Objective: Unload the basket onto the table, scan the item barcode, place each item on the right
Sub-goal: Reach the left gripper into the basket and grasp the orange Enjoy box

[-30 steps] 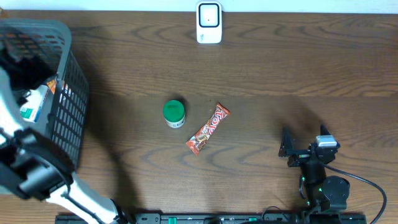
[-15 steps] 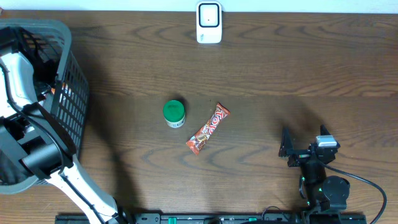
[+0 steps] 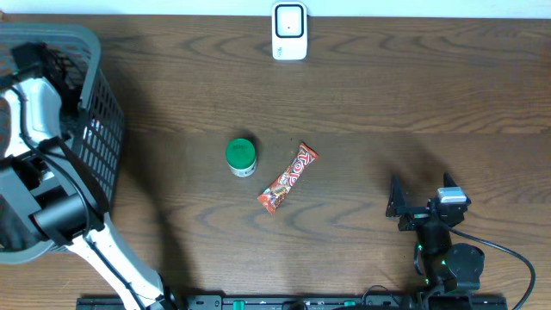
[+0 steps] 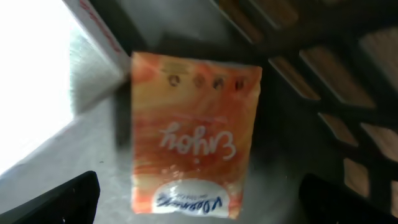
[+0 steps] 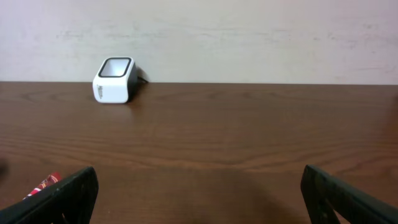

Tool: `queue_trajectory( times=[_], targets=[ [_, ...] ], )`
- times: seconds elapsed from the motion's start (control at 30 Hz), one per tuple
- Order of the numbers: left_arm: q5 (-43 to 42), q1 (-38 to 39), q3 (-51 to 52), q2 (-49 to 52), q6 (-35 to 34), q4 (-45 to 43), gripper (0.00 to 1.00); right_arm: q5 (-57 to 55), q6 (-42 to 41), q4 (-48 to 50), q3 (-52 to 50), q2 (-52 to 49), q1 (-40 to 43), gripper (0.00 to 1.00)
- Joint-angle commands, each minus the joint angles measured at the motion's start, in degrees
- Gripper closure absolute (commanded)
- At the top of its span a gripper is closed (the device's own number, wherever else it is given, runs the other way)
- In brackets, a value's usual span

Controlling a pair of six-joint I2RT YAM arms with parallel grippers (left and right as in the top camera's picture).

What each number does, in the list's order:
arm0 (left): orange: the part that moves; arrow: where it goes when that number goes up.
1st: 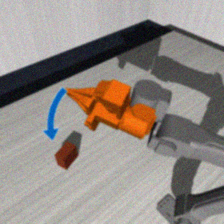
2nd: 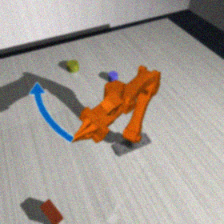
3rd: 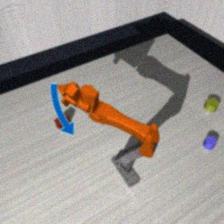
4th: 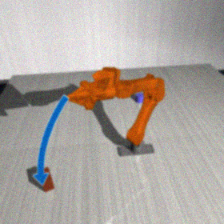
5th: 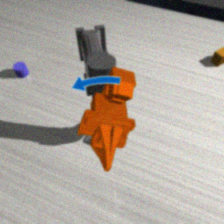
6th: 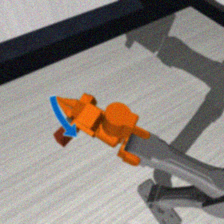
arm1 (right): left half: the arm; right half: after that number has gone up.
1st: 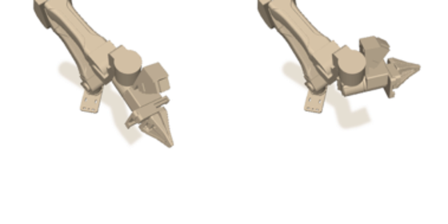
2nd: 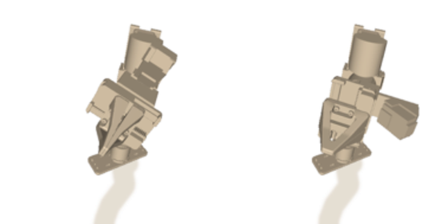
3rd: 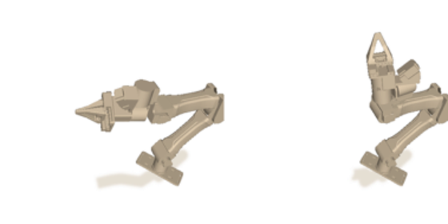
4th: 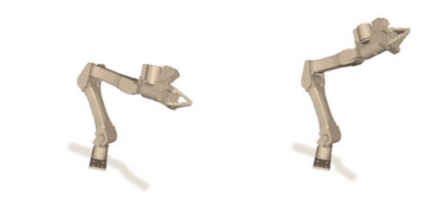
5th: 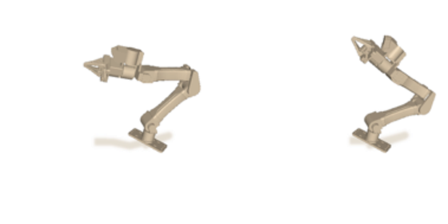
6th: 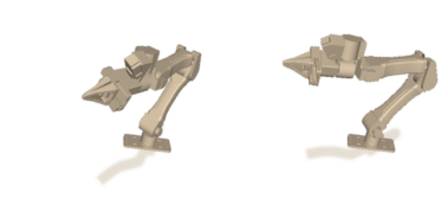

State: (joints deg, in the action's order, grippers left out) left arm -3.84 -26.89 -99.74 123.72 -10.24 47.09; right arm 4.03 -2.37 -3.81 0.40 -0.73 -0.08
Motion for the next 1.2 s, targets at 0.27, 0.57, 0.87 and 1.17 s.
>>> queue_trajectory(
  times=[0.27,0.57,0.87,1.17],
  targets=[
    [1.01,0.59,6.32,1.55,-3.63,-6.32,0.01,-0.11,0.28,-0.22,-0.09,0.24,-0.50,0.01],
    [2.21,0.59,6.34,1.55,-3.63,-7.98,0.38,-0.13,0.28,-0.22,-0.09,0.24,-0.50,0.01],
    [6.10,0.44,6.03,-0.33,-3.48,-5.60,0.55,-0.11,0.28,-0.22,-0.09,0.24,-0.50,0.01],
    [6.05,-1.46,6.03,-19.17,-3.41,-3.39,0.60,-0.13,0.28,-0.22,-0.09,0.24,-0.50,0.01]
  ],
)
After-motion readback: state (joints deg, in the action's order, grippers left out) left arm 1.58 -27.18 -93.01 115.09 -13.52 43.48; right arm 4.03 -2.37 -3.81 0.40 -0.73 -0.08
